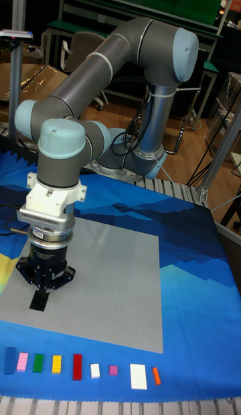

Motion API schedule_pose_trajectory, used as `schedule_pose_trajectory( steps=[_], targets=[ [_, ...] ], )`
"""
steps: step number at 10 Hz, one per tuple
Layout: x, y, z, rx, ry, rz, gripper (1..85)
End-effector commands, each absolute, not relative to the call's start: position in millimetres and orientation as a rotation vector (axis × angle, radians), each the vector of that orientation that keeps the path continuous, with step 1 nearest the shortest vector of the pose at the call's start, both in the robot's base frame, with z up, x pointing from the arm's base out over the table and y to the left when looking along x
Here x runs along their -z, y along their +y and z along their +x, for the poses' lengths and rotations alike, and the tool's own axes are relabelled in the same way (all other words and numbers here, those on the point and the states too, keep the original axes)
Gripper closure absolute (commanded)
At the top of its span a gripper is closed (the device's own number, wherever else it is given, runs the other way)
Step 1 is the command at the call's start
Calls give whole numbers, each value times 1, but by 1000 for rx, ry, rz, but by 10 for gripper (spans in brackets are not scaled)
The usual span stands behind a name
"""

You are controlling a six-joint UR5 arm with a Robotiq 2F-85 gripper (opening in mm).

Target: Stack small Lego blocks one on top of the other

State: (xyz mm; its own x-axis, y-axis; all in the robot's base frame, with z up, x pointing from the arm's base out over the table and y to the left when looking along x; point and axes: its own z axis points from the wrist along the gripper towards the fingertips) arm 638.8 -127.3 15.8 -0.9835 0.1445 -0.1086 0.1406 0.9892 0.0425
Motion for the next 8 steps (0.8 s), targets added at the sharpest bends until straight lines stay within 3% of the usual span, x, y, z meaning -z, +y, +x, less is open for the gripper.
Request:
schedule_pose_trajectory(
  steps=[1,8],
  targets=[
    [-38,-138,626,-20,3093,227,847],
    [-119,-208,665,23,3015,215,847]
  ],
)
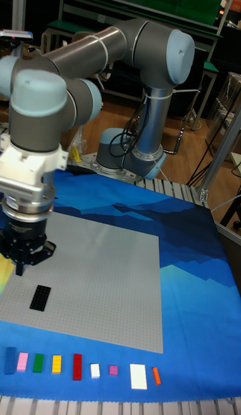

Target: Stack small Lego blocks one on top of the other

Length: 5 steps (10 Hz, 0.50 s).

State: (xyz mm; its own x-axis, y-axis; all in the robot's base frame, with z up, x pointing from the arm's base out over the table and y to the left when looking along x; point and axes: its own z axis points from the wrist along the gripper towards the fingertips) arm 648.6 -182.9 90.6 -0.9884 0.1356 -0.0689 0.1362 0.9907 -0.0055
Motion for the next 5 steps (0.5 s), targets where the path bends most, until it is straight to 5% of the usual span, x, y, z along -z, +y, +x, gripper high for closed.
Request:
schedule_pose_trajectory(
  steps=[1,3,5],
  targets=[
    [-123,-224,667,52,3017,195,847],
    [-128,-254,665,98,3026,180,847],
    [-124,-261,667,-17,3019,223,847]
  ],
)
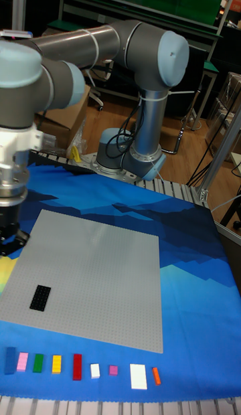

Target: Stack small Lego blocks one on top of the other

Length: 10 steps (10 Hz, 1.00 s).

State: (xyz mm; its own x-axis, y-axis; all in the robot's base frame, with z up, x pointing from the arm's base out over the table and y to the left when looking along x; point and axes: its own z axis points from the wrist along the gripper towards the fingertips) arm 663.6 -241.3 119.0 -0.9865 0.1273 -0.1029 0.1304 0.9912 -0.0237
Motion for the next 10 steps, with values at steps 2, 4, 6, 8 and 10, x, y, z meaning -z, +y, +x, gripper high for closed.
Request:
schedule_pose_trajectory(
  steps=[2,4,6,8,10],
  targets=[
    [-107,-277,662,61,3046,172,847],
    [-102,-285,664,115,3049,107,847],
    [-96,-288,669,147,3048,66,847],
    [-92,-290,671,148,3043,47,847],
    [-91,-288,671,131,3043,50,847]
  ],
)
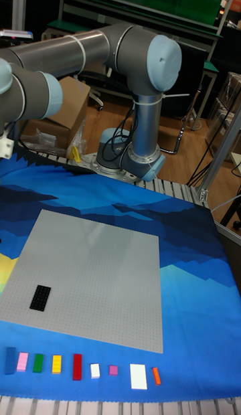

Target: Stack small Lego blocks one on top of the other

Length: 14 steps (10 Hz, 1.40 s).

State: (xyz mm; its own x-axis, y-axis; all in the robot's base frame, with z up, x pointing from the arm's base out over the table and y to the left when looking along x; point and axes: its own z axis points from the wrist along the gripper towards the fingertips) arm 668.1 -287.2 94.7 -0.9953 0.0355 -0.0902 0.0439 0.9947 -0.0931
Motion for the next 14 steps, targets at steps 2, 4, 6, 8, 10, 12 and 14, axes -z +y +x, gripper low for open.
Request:
schedule_pose_trajectory(
  steps=[2,4,6,8,10,12,14],
  targets=[
    [-89,-287,671,119,3043,60,847],
    [-87,-287,672,122,3042,55,847],
    [-87,-288,673,124,3039,54,847],
    [-86,-287,673,114,3036,54,847],
    [-86,-285,673,114,3036,64,847],
    [-85,-286,673,116,3036,64,847],
    [-85,-285,674,114,3034,64,847]
  ],
)
